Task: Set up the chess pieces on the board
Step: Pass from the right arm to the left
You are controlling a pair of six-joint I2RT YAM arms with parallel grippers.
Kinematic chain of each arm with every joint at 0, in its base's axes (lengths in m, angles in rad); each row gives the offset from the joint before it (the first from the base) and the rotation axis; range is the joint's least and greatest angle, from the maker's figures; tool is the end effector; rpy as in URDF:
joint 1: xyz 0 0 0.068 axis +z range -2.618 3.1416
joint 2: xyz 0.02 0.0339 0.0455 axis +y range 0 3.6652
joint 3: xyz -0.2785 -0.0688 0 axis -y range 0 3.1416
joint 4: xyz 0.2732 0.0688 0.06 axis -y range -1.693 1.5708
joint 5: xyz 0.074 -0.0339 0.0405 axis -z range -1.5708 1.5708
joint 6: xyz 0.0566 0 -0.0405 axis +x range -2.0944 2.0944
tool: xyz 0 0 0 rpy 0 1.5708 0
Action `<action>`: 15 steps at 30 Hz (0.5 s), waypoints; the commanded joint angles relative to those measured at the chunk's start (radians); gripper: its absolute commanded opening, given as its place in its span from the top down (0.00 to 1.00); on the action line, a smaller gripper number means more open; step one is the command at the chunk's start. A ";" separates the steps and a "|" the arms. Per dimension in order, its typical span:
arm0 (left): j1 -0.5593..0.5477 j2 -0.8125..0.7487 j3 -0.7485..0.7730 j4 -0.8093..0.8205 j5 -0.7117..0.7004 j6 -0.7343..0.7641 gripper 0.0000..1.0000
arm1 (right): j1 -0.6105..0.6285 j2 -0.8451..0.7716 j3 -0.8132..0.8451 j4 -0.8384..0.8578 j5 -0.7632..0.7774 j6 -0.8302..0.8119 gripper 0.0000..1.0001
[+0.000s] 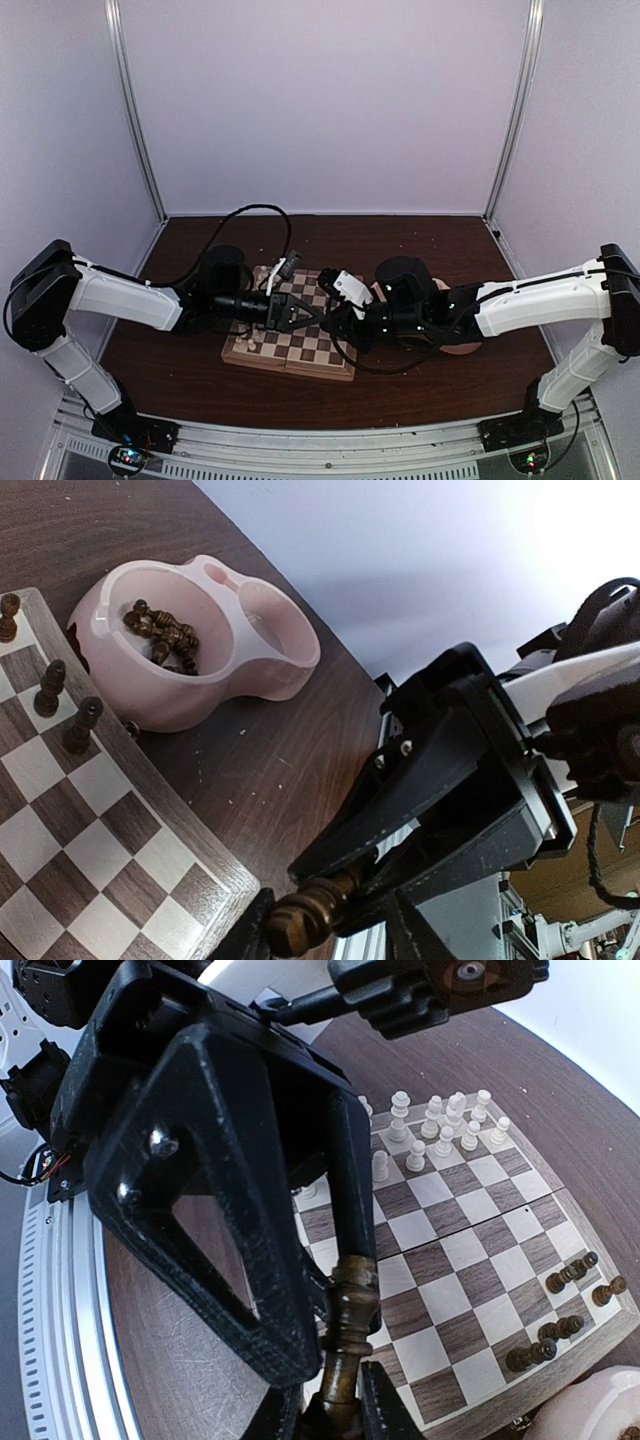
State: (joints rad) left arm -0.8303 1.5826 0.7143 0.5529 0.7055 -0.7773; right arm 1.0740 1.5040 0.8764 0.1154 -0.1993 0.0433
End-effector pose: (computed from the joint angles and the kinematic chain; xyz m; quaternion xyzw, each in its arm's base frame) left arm 0.2137 -0.2882 0.1859 0.2229 0.7539 -0.5909 0.1811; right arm 0.1668 0.3312 0.2161 -0.4670 0.7226 0.3391 0.3805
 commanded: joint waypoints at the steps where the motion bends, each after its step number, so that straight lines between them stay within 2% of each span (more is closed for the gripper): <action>1: -0.005 0.005 0.024 0.056 0.035 0.005 0.60 | 0.012 0.013 0.027 -0.002 0.022 -0.020 0.86; 3: -0.006 0.004 0.022 0.057 0.034 0.004 0.60 | 0.014 0.013 0.029 -0.003 0.023 -0.024 0.86; 10: -0.006 -0.003 0.015 0.068 0.033 0.014 0.82 | 0.019 0.020 0.033 -0.006 0.031 -0.026 0.85; 12: -0.005 -0.007 0.013 0.069 0.031 0.020 0.87 | 0.018 0.021 0.035 -0.009 0.039 -0.023 0.82; 15: -0.004 -0.021 0.004 0.070 0.017 0.030 0.90 | 0.018 0.016 0.030 -0.004 0.055 -0.015 0.73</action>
State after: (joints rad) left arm -0.8322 1.5822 0.7147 0.5667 0.7197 -0.7734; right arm 1.0870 1.5158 0.8806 0.1104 -0.1837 0.0242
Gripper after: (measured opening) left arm 0.156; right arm 0.218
